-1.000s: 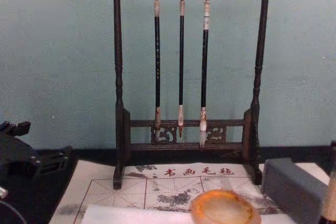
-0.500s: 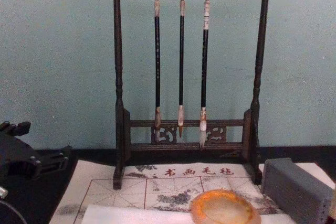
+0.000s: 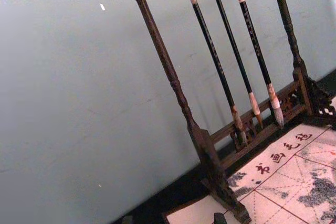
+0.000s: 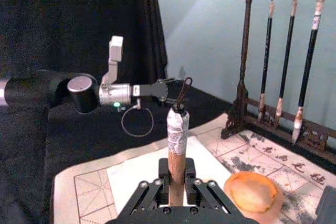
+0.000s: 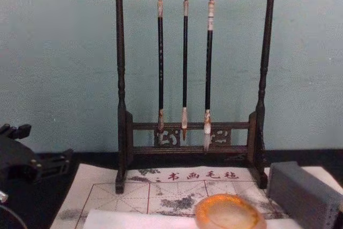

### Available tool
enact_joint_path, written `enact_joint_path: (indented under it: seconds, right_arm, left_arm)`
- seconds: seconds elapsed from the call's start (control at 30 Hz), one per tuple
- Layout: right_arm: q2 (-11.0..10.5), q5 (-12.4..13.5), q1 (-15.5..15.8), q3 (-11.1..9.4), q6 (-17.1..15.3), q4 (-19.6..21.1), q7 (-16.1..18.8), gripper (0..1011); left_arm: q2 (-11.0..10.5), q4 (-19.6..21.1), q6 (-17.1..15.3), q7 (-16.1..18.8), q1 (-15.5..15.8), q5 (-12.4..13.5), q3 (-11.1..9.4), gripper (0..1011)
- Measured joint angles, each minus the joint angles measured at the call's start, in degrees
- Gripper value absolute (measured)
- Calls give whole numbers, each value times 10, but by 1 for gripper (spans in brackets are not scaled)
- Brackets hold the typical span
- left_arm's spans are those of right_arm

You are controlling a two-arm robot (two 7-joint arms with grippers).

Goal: Pick up the brush from the inkstone, write on the paper, then place the brush back to its original position.

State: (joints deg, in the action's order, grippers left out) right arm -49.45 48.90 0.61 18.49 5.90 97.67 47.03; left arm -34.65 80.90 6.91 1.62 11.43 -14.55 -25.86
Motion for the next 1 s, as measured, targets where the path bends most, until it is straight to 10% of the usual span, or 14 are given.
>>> enact_joint_path:
  seconds: [0.43, 1.0]
  right_arm:
    - [35, 19, -22, -5, -8, -4, -27, 198]
    - [138, 90, -111, 5, -100, -56, -167, 198]
  left_arm:
    - [0, 0, 0, 0, 0, 0, 0, 1001]
    - [0, 0, 0, 0, 0, 0, 0, 1001]
